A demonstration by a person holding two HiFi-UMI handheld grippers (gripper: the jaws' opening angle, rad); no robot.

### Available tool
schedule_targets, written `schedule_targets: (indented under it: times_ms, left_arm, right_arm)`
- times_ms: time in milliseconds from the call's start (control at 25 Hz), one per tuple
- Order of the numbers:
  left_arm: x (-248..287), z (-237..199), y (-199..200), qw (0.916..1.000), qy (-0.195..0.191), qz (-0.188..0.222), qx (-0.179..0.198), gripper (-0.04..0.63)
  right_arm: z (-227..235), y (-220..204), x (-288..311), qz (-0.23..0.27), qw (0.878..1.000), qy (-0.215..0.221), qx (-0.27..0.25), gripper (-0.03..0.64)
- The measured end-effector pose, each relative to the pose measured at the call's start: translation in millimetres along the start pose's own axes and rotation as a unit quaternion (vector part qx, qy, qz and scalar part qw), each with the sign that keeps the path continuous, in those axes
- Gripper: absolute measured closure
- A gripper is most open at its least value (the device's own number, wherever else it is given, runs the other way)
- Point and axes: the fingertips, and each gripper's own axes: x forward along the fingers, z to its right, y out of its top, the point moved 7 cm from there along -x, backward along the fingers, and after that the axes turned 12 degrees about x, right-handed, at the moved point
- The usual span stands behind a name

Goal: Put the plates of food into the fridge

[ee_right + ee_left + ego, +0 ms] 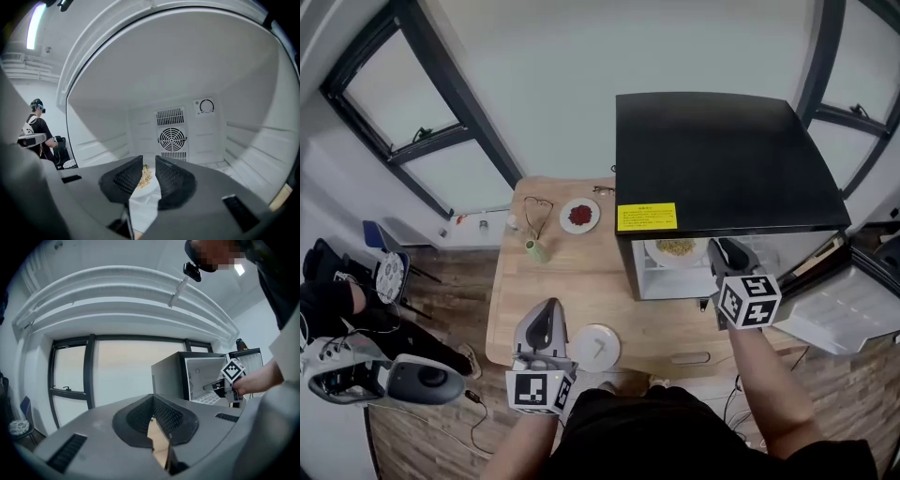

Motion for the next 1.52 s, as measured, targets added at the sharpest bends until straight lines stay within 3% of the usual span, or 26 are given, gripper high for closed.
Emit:
schedule_targets:
  times_ms: [160, 440, 720, 960, 1240, 1400, 1520]
  left_arm:
    - [-12.1, -7.9, -10.5, 0.9995, 0.011, -0.024, 0.014, 0.592]
    - [-31.0, -35.2, -23.4, 0.9998, 0.012, -0.015, 0.007, 0.592]
    - [-60.6, -61.6, -46.1, 0.9995, -0.019, -0.021, 0.017, 0.592]
    - [-69.7, -86.0, -69.4, 0.9991, -0.034, -0.025, 0.003, 0.592]
    - [-70.8, -91.4, -102.6, 0.9960, -0.081, -0.024, 0.027, 0.592]
    - [-74.7, -91.1, -111.3, 0.9947, -0.099, -0.019, 0.019, 0.592]
    - [-81.4, -86.9, -113.1, 0.9929, -0.112, -0.015, 0.035, 0.592]
  right_arm:
    - [-8.3, -6.4, -5.7, 0.019, 0.999, 0.012, 0.030, 0.518]
    - [-49.9, -30.1, -28.4, 0.030, 0.999, 0.028, 0.006, 0.518]
    - [-115.8, -92.4, -39.1, -0.026, 0.998, 0.049, -0.038, 0.518]
    - [-159.8, -145.5, -50.7, -0.046, 0.995, 0.082, 0.028, 0.518]
    - [-193.4, -212.0, -62.3, -0.087, 0.991, 0.048, 0.094, 0.519]
    - [-208.2, -256.2, -65.9, -0.129, 0.984, 0.037, 0.120, 0.518]
    - [-213.9, -289.7, -67.8, -0.154, 0.975, 0.022, 0.161, 0.518]
